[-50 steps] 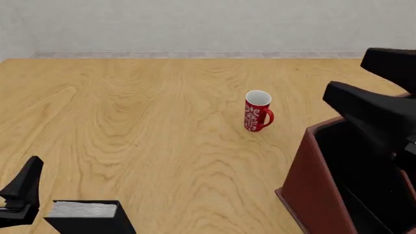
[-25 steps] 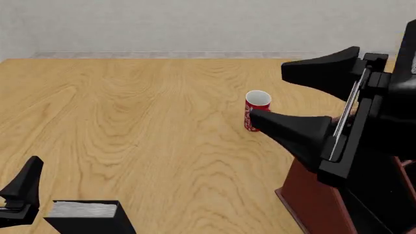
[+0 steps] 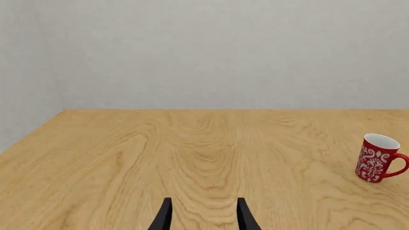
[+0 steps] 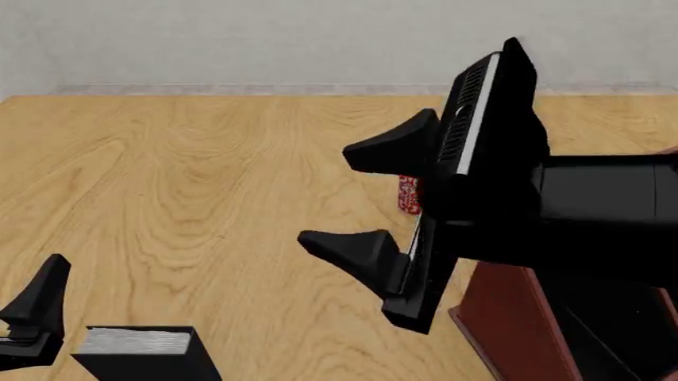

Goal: Pick up the book and place it in the left compartment of the caddy.

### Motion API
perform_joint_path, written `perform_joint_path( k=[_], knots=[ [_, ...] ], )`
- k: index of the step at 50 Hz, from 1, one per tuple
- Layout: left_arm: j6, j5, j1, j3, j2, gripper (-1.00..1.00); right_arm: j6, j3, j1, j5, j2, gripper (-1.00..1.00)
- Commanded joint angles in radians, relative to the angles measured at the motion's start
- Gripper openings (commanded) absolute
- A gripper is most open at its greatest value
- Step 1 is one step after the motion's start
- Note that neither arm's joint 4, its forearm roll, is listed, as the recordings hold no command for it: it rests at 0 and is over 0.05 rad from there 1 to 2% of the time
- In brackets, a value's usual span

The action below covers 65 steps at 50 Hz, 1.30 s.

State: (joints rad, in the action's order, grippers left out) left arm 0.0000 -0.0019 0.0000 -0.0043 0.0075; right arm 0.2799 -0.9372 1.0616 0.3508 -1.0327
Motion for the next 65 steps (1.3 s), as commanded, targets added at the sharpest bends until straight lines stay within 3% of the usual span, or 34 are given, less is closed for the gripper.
perform_joint_path(
  k=[1,27,48,65],
  knots=[
    [0.0,0.0,0.0,0.0,0.0,1.0,0.002,-0.058,0.065,0.018,-0.127,1.0],
    [0.0,0.0,0.0,0.0,0.0,1.0,0.021,-0.091,0.11,0.061,-0.253,1.0],
    [0.0,0.0,0.0,0.0,0.0,1.0,-0.041,-0.082,0.208,0.053,-0.307,1.0],
    [0.0,0.0,0.0,0.0,0.0,1.0,-0.062,-0.063,0.23,0.014,-0.334,1.0]
  ],
)
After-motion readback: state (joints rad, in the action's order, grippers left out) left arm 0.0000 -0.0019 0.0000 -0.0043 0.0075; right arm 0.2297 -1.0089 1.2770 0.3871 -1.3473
